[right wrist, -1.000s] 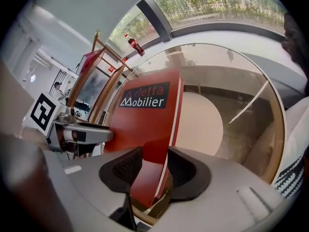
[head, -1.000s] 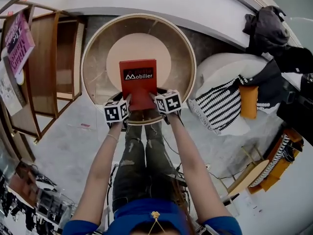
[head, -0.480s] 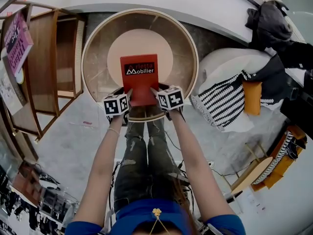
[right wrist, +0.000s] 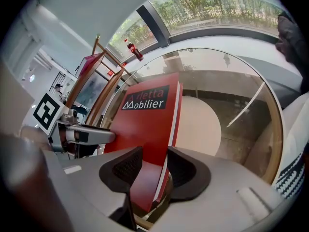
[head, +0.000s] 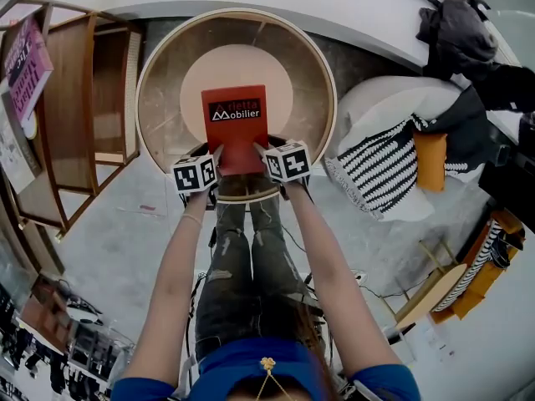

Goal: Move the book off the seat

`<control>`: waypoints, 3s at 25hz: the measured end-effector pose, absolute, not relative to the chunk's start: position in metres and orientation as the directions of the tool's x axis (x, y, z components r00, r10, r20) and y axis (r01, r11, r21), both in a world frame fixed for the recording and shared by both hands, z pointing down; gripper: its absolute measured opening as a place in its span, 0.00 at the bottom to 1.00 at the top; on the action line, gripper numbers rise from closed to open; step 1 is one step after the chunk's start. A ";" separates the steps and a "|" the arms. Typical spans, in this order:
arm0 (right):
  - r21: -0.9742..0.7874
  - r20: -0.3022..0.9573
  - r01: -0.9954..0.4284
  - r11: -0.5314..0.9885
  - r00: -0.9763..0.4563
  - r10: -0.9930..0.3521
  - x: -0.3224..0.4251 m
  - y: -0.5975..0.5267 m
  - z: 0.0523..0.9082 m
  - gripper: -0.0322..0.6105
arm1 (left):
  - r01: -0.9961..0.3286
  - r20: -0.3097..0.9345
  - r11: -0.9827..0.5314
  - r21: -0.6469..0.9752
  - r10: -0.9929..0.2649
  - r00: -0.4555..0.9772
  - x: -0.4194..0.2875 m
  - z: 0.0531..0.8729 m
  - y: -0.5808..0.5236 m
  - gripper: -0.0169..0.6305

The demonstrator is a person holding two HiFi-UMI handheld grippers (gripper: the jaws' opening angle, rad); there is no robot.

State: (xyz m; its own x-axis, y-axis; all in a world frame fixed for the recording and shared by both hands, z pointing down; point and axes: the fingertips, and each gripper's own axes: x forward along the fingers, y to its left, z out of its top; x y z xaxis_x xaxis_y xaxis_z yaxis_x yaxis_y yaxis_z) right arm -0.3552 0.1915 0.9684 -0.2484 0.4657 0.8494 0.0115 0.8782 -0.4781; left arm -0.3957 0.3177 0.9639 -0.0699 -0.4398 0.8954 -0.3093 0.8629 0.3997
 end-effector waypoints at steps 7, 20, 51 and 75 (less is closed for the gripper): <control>-0.469 0.852 0.010 0.883 -0.258 0.456 -0.356 0.191 0.967 0.30 | -0.311 0.893 0.863 0.399 -0.443 -0.083 -0.396 0.963 0.319 0.30; -0.472 0.850 -0.006 0.882 -0.268 0.453 -0.354 0.192 0.968 0.30 | -0.310 0.886 0.858 0.410 -0.455 -0.087 -0.396 0.963 0.319 0.30; -0.394 0.839 0.126 0.910 -0.354 0.413 -0.340 0.191 0.872 0.18 | -0.421 0.861 0.841 0.340 -0.458 -0.221 -0.366 0.869 0.318 0.18; -0.375 0.605 0.561 0.738 -0.456 0.653 -0.307 0.222 0.645 0.05 | -0.578 0.681 0.731 0.363 -0.631 -0.370 -0.314 0.655 0.278 0.03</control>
State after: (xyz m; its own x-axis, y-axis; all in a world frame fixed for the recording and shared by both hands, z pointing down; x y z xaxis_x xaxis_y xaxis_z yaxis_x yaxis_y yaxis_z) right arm -0.3068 0.2220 0.6446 -0.4558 0.6533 0.6045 0.5606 0.7383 -0.3751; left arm -0.3144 0.2776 0.6553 -0.3705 -0.6315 0.6812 -0.5780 0.7308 0.3632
